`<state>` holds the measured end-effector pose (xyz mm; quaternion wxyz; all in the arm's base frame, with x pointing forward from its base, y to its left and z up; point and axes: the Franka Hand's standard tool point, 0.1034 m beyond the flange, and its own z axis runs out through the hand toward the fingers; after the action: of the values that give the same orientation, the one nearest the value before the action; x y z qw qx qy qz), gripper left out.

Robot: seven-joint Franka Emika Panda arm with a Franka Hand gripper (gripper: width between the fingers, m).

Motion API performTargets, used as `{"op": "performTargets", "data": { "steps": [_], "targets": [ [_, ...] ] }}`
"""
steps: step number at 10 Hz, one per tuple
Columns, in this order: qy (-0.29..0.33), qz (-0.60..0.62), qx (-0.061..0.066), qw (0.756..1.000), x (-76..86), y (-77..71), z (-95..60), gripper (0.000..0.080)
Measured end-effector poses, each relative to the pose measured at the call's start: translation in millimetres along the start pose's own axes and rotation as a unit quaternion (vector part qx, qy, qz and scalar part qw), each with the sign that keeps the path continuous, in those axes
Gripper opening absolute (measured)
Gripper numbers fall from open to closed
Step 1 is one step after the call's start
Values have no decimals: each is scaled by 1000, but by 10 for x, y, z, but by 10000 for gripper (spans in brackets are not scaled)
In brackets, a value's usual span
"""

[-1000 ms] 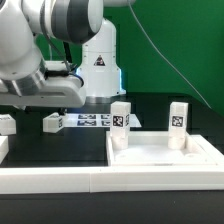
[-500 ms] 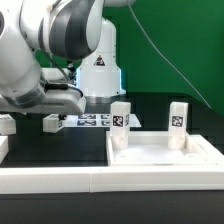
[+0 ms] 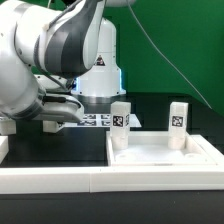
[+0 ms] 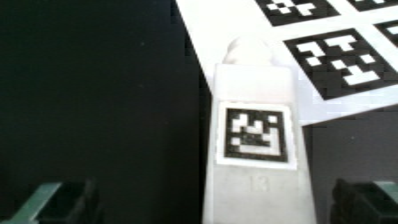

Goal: Assemble square table

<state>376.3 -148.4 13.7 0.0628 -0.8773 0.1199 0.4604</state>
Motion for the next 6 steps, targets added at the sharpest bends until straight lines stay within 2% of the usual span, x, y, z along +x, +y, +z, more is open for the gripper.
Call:
{"op": "performTargets", "data": {
  "steps": [3, 5, 6],
  "targets": [
    [7, -1, -5, 1000, 52, -68, 82, 649],
    [11, 1, -8, 1000, 69, -130, 78, 649],
    [11, 0, -9, 1000, 74, -145, 73, 620]
  ]
}}
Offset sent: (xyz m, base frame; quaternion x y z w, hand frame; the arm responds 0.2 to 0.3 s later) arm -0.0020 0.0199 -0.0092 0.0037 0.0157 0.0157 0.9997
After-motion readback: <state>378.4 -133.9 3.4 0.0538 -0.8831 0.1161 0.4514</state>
